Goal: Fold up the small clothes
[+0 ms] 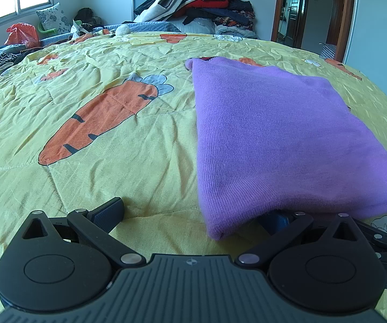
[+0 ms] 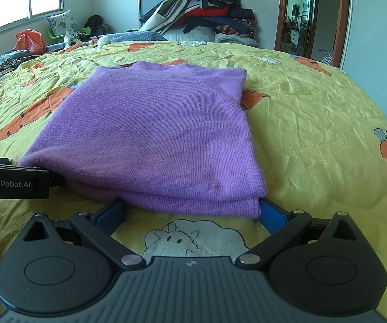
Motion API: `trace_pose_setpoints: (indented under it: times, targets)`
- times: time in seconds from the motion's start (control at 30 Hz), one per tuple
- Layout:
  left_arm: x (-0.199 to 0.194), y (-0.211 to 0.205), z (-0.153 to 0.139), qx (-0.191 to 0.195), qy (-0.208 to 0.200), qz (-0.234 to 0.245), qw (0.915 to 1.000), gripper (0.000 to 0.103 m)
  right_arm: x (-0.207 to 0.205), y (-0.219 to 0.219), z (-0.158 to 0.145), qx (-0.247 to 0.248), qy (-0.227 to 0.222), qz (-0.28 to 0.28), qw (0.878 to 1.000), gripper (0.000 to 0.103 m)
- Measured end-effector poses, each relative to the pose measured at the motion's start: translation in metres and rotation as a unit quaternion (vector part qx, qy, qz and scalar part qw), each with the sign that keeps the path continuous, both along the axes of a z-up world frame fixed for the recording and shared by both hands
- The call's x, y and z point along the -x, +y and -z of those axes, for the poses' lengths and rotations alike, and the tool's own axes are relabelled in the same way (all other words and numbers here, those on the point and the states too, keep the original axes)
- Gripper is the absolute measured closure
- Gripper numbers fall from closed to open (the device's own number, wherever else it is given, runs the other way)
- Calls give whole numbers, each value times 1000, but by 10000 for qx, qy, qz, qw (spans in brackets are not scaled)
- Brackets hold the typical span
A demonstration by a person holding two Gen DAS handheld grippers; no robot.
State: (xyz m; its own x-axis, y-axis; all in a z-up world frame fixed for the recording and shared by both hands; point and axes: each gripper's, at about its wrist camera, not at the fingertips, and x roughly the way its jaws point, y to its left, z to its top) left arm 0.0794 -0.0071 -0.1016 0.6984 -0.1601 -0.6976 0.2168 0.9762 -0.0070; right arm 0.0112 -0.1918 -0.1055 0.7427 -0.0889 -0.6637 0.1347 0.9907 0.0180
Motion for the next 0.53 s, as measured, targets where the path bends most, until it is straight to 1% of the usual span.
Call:
trace_pose_setpoints:
  times: [0.53]
  targets:
    - [0,-1,0,11,-20,20,10000,0,0,0,0,0,1,1,10000,0]
